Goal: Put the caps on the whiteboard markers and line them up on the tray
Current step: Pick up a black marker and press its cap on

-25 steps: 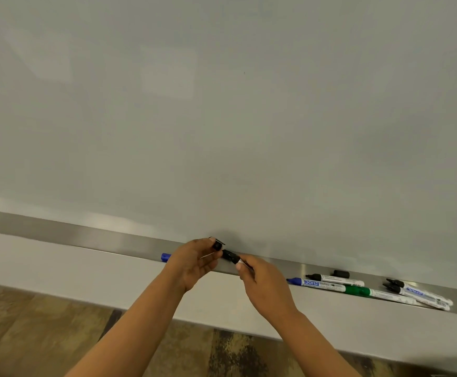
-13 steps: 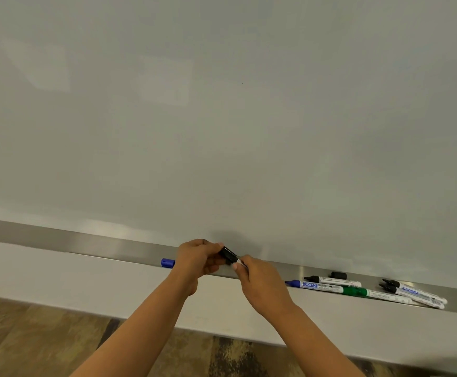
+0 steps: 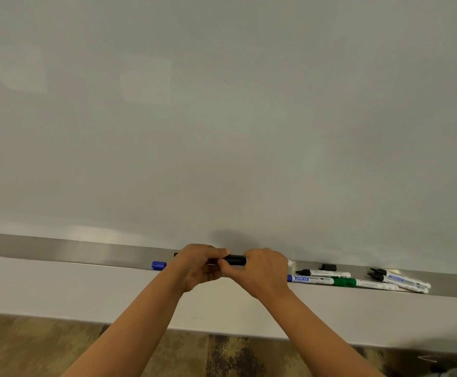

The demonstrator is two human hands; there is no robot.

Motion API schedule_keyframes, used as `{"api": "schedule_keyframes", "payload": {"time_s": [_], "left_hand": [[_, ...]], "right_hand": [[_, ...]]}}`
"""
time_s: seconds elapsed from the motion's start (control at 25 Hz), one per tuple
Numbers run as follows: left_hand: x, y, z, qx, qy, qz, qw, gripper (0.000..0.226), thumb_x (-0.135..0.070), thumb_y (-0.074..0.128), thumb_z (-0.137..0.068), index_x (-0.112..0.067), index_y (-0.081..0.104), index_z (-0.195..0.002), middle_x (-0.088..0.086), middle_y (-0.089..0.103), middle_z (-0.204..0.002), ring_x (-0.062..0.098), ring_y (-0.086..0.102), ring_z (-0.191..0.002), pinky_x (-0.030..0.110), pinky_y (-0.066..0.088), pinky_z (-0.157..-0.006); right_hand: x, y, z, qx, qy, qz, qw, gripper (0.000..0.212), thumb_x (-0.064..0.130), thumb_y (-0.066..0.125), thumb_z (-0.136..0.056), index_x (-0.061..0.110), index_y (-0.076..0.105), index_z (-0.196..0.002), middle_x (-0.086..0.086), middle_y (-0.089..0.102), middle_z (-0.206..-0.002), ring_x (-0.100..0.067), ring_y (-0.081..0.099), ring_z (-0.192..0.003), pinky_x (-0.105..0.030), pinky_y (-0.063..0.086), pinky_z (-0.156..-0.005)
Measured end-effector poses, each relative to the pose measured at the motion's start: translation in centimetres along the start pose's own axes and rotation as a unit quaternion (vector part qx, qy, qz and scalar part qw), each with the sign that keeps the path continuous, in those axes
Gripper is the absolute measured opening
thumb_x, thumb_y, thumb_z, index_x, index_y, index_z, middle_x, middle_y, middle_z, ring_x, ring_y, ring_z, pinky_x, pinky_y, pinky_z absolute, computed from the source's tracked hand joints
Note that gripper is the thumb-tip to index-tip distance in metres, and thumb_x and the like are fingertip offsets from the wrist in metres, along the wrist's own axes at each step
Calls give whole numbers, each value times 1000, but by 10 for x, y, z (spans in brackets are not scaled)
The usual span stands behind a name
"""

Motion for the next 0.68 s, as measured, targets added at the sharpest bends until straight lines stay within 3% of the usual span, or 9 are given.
{"api": "schedule_keyframes", "payload": {"time_s": [0.24, 0.4, 0.48, 0.6, 0.68], "left_hand": [[0, 7, -6, 28, -19, -20, 999, 19, -10, 69, -79, 2, 66, -93, 13, 67, -82, 20, 62, -68, 26, 52, -58], [-6, -15, -13, -124, 56, -146, 980, 14, -13, 65, -82, 0, 64, -88, 14, 68, -82, 21, 63, -71, 26, 47, -58], [-6, -34, -19, -201, 96, -202, 954, 8, -7, 62, -82, 1, 63, -85, 18, 67, -83, 28, 63, -76, 30, 47, -64], [2, -50, -28, -251, 132, -306, 909, 14, -4, 56, -83, -1, 67, -91, 18, 70, -93, 31, 64, -86, 33, 49, -71], [8, -45, -33, -243, 158, -372, 882, 20, -6, 54, -86, -6, 66, -102, 12, 70, -103, 24, 61, -87, 29, 47, -74]], "right_hand": [[-15, 6, -8, 11, -26, -4, 1000, 65, 82, 28, -60, 21, 41, -43, 8, 27, -34, -14, 39, -39, -19, 14, -40], [-30, 18, -10, 40, 5, -8, 999, 58, 78, 36, -74, 24, 41, -53, 4, 49, -51, -17, 47, -50, -24, 24, -45], [-37, 27, -8, 62, -21, -9, 998, 45, 60, 36, -89, 19, 50, -76, -3, 63, -74, -23, 56, -68, -29, 32, -59], [-40, 39, -3, 109, -72, 9, 991, 20, 24, 35, -97, 13, 49, -106, -9, 62, -108, -26, 53, -97, -36, 36, -80], [-36, 48, -2, 156, -109, 22, 982, 28, 8, 41, -89, 13, 48, -116, -9, 55, -118, -26, 46, -108, -37, 35, -92]]}}
Point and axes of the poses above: each hand's wrist, its own z-axis away from the middle knuckle, its own y-axis out of the palm, x = y × z, the point moved 3 cm from there along -z, towards the middle knuckle
